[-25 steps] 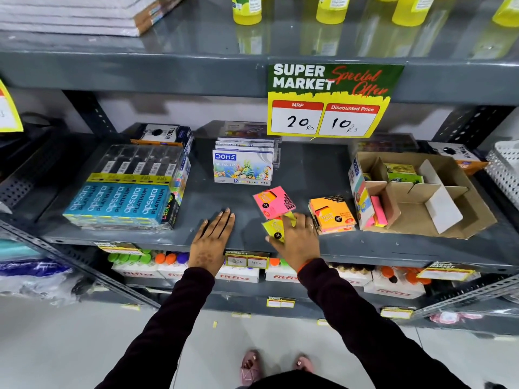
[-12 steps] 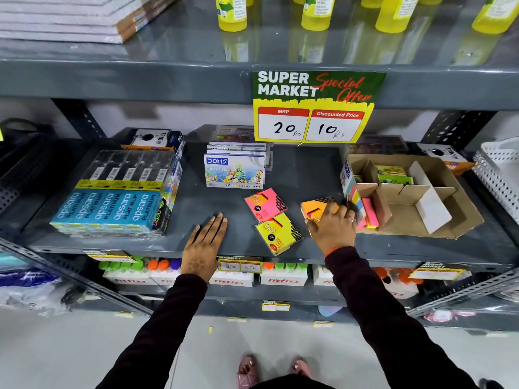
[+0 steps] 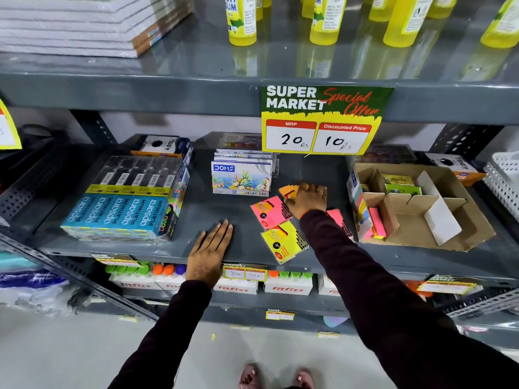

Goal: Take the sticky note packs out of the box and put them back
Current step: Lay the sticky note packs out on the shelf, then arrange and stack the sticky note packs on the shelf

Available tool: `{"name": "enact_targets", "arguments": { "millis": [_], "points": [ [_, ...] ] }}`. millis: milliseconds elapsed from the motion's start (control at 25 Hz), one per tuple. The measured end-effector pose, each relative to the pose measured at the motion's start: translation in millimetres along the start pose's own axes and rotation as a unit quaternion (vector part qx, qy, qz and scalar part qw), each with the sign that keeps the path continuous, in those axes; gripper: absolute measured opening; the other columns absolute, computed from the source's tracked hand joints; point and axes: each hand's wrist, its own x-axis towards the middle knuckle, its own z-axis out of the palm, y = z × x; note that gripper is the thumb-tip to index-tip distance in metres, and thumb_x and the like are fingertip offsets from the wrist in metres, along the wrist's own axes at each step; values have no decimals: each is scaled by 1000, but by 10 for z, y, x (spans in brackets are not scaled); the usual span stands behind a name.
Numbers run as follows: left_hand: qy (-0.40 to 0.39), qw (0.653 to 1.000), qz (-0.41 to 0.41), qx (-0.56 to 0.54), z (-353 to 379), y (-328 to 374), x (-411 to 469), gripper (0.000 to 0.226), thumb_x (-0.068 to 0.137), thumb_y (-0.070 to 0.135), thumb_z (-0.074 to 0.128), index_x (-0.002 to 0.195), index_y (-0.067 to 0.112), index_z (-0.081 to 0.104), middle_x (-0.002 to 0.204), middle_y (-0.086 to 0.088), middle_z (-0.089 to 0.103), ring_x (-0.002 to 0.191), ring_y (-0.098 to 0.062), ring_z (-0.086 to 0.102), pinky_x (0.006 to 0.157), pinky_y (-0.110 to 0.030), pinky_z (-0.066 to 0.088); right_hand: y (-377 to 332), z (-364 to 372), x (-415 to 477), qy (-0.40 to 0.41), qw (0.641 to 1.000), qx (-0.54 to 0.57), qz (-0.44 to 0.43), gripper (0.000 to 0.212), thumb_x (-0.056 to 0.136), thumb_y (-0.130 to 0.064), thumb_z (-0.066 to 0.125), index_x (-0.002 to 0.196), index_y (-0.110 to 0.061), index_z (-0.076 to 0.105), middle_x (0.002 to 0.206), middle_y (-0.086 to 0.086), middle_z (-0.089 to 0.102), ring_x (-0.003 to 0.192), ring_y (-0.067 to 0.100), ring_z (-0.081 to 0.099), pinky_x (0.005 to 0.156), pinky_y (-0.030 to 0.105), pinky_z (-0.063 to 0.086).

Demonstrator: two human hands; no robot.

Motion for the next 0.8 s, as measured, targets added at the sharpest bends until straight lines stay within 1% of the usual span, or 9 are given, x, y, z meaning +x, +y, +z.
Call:
{"name": "enact_targets", "arguments": {
  "millis": [80,120,200,280,400,480,560,640,800],
  "points": [
    [4,1000,1,-6,0,0,1,92,63,-13,53,145,13,21,155,-7,25,141,-23,26,115,-43,20,37,12,29,-17,1000,-9,13,66,92,-44,48,143,-4,34,150,20,38,140,40,28,122,50,13],
    [3,1000,1,-6,1,-4,3,91,65,-13,50,145,14,18,156,-6,22,142,-22,24,116,-42,18,62,-10,20,-11,1000,-8,15,66,92,-45,47,143,-4,35,150,19,39,140,40,29,122,50,13],
    [-4,1000,-2,2,14,-20,7,91,68,-12,48,146,15,10,158,-4,15,144,-20,16,117,-39,14,139,-104,-59,15,1000,1,21,62,93,-46,46,137,-3,41,145,22,44,137,39,34,120,49,21],
    [-10,1000,-4,12,34,-27,8,93,70,-8,54,146,16,6,158,-2,11,144,-18,14,118,-38,13,302,-175,-221,26,999,-5,31,60,92,-48,47,129,-1,47,137,25,50,131,39,41,114,47,29],
    [-18,999,-4,27,47,-19,9,95,71,-4,56,147,17,4,159,-2,9,145,-17,12,118,-38,12,567,-225,-556,-33,997,-10,74,74,81,-57,61,127,-1,47,135,25,49,128,40,45,105,46,40],
    [-14,999,-4,29,46,-19,9,94,70,-5,55,146,17,5,158,-2,11,144,-18,14,118,-38,12,625,-213,-680,-55,995,-11,87,77,78,-54,66,129,0,44,137,24,47,129,40,43,107,46,40],
    [-15,1000,-5,27,49,-18,6,94,68,-7,54,146,16,6,158,-3,12,144,-18,15,118,-38,13,602,-209,-720,-38,996,-11,86,74,79,-49,68,129,1,44,136,24,48,128,40,44,107,46,41],
    [-20,999,-6,27,44,-17,1,95,69,-7,54,146,17,5,158,-3,11,144,-18,14,118,-38,11,556,-226,-740,-9,997,-11,81,72,77,-45,70,126,2,46,132,24,51,124,40,47,101,45,44],
    [-19,999,-8,30,33,-9,1,96,69,-6,57,146,17,4,158,-2,12,144,-17,15,118,-38,12,383,-267,-699,27,999,29,34,72,71,-52,72,116,1,53,119,21,60,115,37,55,93,41,49]
  ]
}}
